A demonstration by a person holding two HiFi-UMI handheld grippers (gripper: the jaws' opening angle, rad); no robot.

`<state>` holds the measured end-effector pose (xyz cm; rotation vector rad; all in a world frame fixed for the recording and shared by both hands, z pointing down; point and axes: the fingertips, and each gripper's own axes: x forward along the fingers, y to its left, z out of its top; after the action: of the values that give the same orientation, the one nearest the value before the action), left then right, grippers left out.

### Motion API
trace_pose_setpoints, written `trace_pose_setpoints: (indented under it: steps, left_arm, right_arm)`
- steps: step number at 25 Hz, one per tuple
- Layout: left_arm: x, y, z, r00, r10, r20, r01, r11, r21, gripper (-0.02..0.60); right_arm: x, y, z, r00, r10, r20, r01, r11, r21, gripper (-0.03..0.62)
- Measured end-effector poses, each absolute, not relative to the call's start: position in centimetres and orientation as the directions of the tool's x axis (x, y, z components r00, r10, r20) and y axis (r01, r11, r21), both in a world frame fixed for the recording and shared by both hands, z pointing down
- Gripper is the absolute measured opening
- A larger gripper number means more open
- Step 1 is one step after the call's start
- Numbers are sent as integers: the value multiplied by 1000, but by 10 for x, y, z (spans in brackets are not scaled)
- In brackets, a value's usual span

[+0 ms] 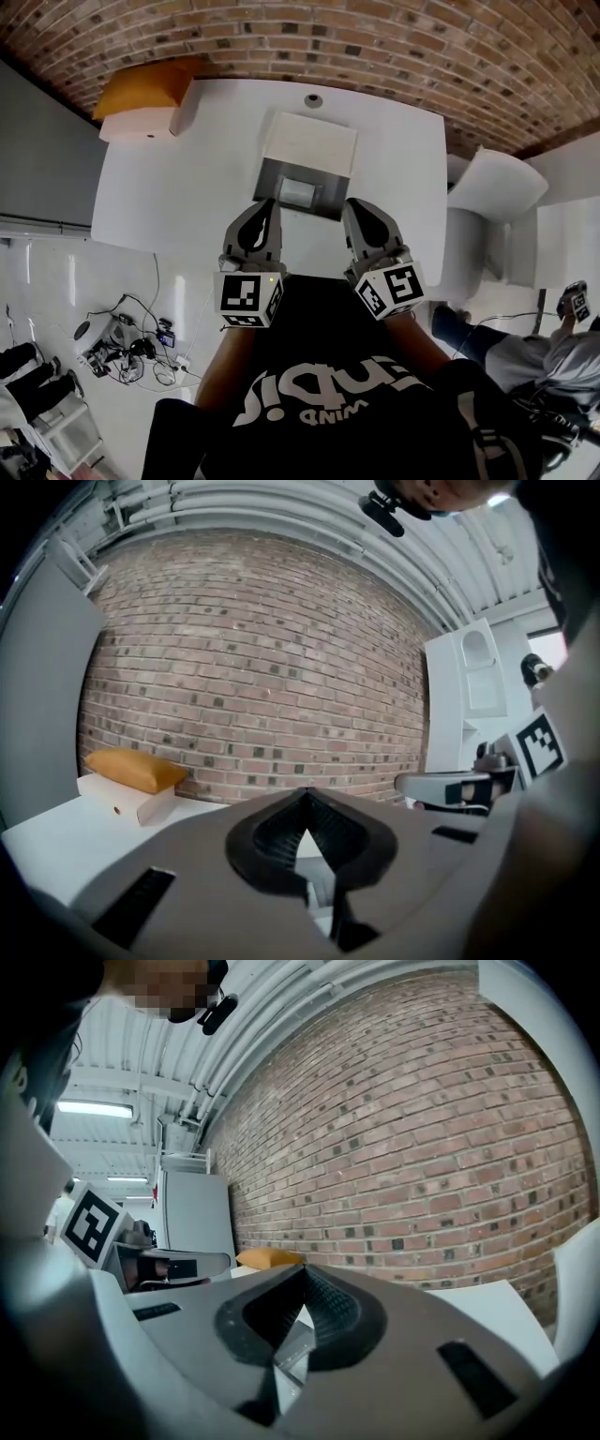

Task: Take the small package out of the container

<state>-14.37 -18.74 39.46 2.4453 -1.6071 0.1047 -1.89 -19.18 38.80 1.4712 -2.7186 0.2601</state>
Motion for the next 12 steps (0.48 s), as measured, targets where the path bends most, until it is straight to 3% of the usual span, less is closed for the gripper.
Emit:
trace_pose_setpoints:
  steps: [12]
  left_arm:
    - [-133, -211, 395, 401, -892, 208, -914, -374, 158, 16]
  right_arm:
    - [-13, -217, 383, -577, -810, 106, -815, 564, -131, -2]
